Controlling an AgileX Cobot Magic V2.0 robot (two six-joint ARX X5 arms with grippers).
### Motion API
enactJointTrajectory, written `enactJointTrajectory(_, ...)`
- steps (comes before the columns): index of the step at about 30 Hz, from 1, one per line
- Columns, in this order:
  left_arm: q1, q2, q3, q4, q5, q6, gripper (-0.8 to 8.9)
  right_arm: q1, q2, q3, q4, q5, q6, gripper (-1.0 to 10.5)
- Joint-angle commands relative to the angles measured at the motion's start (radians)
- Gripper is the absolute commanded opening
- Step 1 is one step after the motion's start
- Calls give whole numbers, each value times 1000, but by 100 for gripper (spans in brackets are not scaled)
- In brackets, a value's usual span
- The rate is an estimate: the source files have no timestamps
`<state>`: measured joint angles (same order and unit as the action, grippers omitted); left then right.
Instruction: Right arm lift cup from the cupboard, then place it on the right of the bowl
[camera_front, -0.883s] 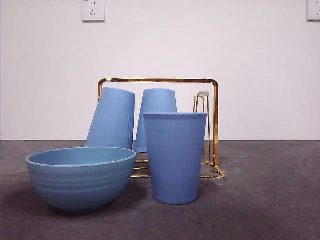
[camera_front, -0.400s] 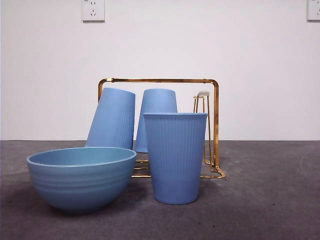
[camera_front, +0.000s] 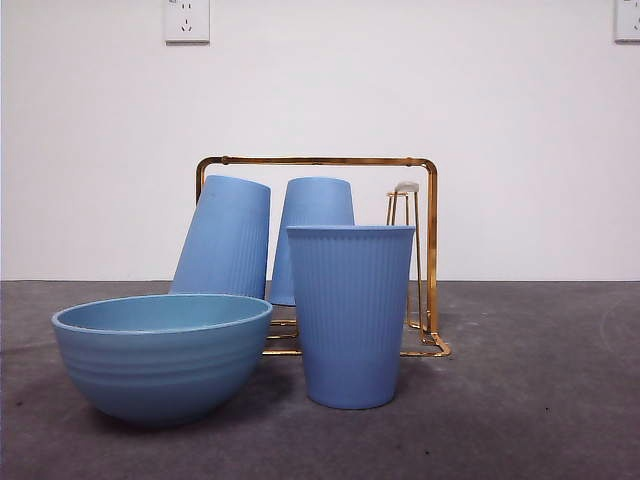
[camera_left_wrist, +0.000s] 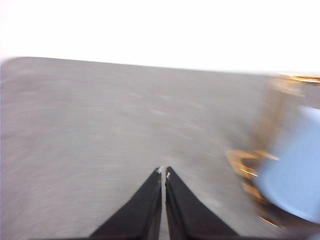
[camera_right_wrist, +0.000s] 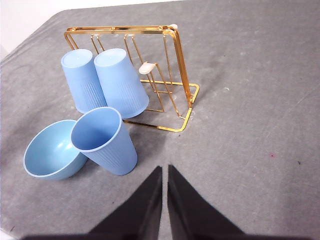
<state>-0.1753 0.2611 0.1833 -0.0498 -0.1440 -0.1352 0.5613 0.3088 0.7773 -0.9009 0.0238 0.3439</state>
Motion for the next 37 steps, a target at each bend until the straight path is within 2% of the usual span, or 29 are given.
enactJointTrajectory(1, 51, -79, -96, 46, 24, -10, 9, 4, 1, 10, 10, 3, -8, 17)
enactJointTrajectory(7, 111, -172, -169, -19, 25, 45, 9, 4, 0, 10, 10, 3, -8, 17)
enactJointTrajectory(12, 133, -227, -171, -132, 26, 89, 9, 4, 0, 10, 10, 3, -8, 17)
enactJointTrajectory(20, 159, -258, -171, -144, 117, 175, 9, 4, 0, 10, 11, 3, -8, 17)
enactJointTrajectory(37, 159, -258, -170, -138, 118, 165, 9, 4, 0, 10, 10, 3, -8, 17)
